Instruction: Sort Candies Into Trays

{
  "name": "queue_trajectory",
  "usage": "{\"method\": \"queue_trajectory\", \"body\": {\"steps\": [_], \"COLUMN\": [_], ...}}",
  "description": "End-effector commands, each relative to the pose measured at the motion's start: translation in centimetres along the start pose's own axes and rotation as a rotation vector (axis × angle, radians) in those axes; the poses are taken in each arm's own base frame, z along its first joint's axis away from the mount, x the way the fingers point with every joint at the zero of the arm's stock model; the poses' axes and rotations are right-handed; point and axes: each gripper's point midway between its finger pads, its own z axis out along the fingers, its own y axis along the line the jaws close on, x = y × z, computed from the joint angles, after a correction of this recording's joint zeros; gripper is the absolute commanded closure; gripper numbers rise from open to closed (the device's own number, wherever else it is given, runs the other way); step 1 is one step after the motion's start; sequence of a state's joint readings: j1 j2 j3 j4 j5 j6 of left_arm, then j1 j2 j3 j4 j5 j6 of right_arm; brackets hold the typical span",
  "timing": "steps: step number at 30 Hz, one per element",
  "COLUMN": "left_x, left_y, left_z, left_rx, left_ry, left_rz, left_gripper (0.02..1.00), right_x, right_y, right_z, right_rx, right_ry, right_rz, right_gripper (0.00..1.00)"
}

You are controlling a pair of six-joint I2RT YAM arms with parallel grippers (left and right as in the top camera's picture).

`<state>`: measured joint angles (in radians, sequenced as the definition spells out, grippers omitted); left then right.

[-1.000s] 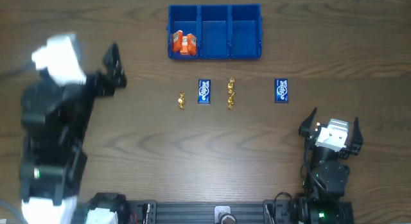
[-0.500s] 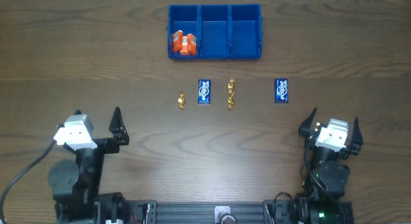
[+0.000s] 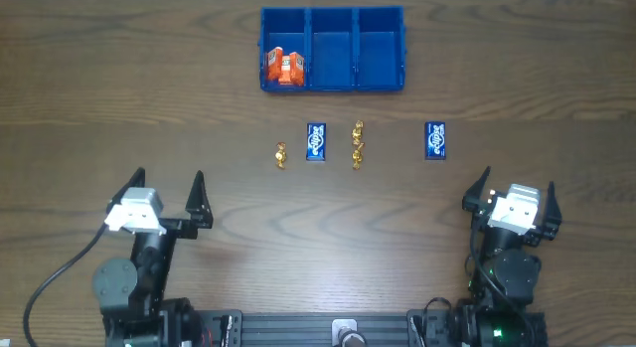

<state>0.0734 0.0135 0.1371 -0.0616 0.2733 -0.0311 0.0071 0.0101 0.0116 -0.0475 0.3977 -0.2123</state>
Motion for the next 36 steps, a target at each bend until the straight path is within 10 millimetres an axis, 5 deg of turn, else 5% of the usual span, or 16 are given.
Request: {"method": "queue_trajectory", "body": {"steps": [1,13,36], "left_x": [1.7,6.0,5.9], "left_y": [-1.0,-0.5,-0.5], "left_z": [0.6,0.8,0.8], "left_rx": [0.065,0.056,0.054], "left_ry": [-0.010,0.114,0.111], "left_rz": [0.058,0.029,0.029], "left_gripper": [0.020,0.020,0.020], "right_x": [0.2,0.2,0.2], "right_y": [-0.1,0.0,-0.1], "right_z": [0.0,0.0,0.0], "right_rx": [0.005,0.005,0.005], "right_ry": [0.003,0.004,0.004], "right_rz": [-0.006,-0.007,-0.007], "right_gripper": [0.003,0.001,0.003]}}
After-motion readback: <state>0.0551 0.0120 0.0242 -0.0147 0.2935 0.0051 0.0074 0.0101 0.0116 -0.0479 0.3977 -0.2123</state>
